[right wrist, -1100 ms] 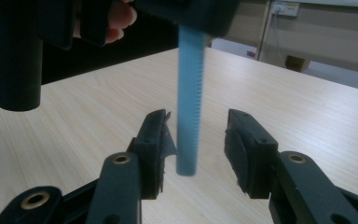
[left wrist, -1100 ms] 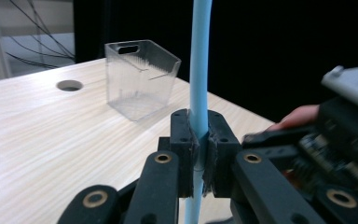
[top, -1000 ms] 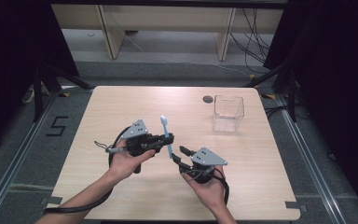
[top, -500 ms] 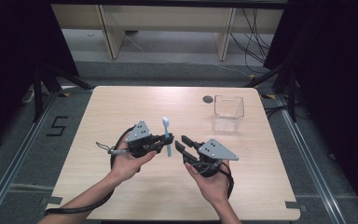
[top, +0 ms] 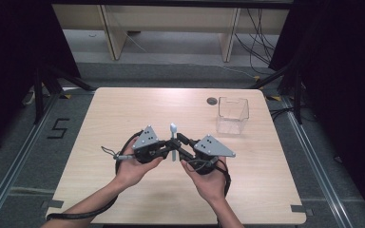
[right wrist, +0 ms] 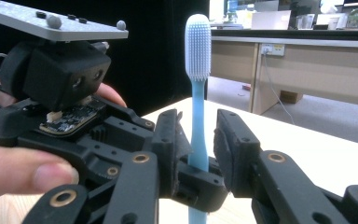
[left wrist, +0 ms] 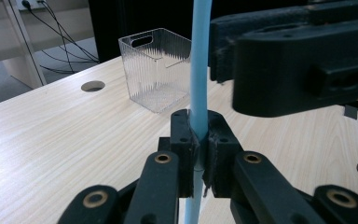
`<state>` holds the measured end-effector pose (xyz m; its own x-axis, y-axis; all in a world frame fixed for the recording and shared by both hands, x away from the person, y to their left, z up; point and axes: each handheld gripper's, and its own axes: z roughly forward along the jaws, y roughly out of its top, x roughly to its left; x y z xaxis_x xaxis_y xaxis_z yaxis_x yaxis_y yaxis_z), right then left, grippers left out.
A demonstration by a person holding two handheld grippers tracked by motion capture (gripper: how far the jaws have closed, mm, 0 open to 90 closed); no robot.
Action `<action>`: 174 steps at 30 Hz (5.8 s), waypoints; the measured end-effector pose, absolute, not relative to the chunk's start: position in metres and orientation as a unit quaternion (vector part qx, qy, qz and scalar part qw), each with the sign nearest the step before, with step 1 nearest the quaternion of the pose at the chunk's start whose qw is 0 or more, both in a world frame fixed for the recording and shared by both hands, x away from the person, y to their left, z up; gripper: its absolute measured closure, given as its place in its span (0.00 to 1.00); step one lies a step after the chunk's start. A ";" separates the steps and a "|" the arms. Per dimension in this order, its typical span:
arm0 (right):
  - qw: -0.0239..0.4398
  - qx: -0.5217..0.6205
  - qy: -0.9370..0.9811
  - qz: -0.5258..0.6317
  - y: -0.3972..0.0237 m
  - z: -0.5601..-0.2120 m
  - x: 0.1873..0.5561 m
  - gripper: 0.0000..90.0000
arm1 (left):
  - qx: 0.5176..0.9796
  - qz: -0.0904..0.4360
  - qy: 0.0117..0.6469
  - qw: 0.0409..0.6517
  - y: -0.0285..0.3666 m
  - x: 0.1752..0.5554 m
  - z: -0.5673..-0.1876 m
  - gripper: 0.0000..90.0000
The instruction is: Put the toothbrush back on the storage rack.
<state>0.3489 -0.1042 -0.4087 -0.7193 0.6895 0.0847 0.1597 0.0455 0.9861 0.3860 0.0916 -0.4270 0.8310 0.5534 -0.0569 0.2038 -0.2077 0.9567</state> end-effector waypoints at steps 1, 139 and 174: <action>0.225 0.305 0.692 0.615 -0.104 -0.409 0.350 0.79 | 0.762 0.151 0.248 0.578 0.092 0.386 -0.427 0.92; 0.351 0.374 0.650 0.561 -0.192 -0.389 0.386 0.94 | 0.700 0.273 0.350 0.560 0.217 0.352 -0.522 0.32; 0.387 0.409 0.622 0.544 -0.224 -0.377 0.407 0.94 | 0.699 0.273 0.350 0.561 0.217 0.352 -0.522 0.32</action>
